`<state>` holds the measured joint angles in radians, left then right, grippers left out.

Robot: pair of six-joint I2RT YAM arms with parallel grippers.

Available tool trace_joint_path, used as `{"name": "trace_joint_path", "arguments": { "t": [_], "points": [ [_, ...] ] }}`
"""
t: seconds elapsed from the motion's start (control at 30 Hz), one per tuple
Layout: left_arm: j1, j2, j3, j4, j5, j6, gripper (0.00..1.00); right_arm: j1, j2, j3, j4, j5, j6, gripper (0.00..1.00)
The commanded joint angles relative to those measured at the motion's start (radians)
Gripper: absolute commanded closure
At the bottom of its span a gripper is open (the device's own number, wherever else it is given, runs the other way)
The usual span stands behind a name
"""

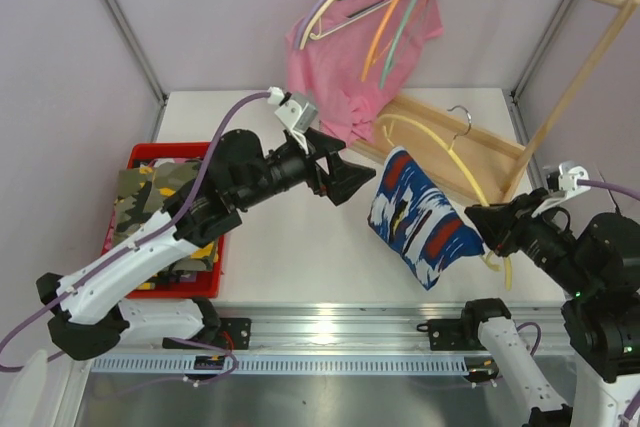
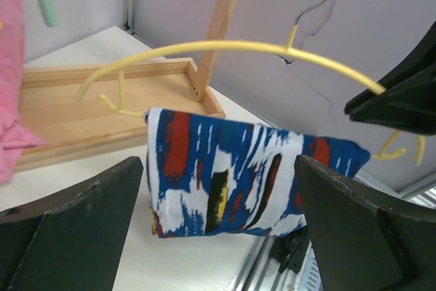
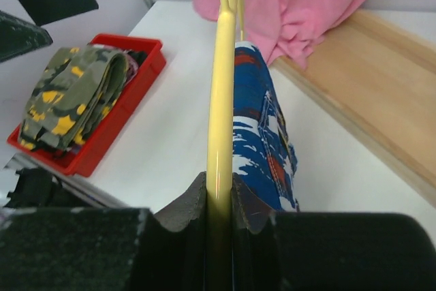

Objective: Remove the trousers from the hanger
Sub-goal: Pass the hanger from the right arm to the left

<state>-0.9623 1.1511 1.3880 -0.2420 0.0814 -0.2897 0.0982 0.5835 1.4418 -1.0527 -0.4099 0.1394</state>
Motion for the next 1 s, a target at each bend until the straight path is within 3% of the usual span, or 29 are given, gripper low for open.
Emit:
{"name": "trace_joint_path", "arguments": {
  "t": [0.0,0.2,0.33,0.43,0.63,0.97],
  "points": [
    [-0.050,-0.050,-0.038,0.053,-0.141,-0.092,0.00,0.046,-0.060,-0.029,0.253,-0.079,0.052,1.00],
    [-0.124,-0.149,-0.242,0.314,-0.183,-0.362,0.00,0.130,-0.073,-0.124,0.316,-0.086,0.068,1.00],
    [-0.208,-0.162,-0.343,0.385,-0.369,-0.497,0.00,0.150,-0.070,-0.165,0.428,-0.093,0.095,1.00],
    [-0.237,-0.160,-0.400,0.457,-0.420,-0.617,0.01,0.133,-0.054,-0.213,0.573,-0.108,0.124,1.00],
    [-0.245,-0.142,-0.385,0.503,-0.502,-0.715,0.01,0.129,-0.010,-0.261,0.759,-0.165,0.184,1.00],
    [-0.253,-0.015,-0.276,0.595,-0.557,-0.750,0.02,0.170,0.056,-0.264,0.853,-0.194,0.197,1.00]
  ]
}}
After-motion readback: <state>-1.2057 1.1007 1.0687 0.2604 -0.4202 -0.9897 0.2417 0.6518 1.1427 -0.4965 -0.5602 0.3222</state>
